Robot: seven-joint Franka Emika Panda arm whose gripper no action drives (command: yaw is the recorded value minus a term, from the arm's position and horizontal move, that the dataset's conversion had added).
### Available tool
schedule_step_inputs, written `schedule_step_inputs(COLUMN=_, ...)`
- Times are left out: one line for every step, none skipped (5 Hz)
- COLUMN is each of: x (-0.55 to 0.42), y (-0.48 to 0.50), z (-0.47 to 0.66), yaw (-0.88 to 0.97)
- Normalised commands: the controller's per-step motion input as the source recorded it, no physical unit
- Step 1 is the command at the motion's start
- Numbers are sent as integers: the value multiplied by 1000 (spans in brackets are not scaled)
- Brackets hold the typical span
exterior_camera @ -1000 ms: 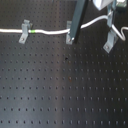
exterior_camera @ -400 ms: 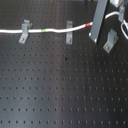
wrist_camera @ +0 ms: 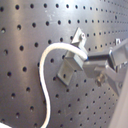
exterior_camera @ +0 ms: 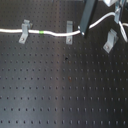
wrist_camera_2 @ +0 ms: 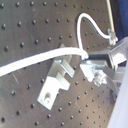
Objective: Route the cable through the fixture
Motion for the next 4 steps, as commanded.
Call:
schedule_step_inputs(x=-127, y=-70, z=123, yaw=100)
schedule_step_inputs(x=-179, y=-31, z=132, yaw=109)
schedule_step_inputs(x=-108, y=214, z=46, yaw=211)
schedule_step_inputs(x=-89, y=197, z=82, yaw=246)
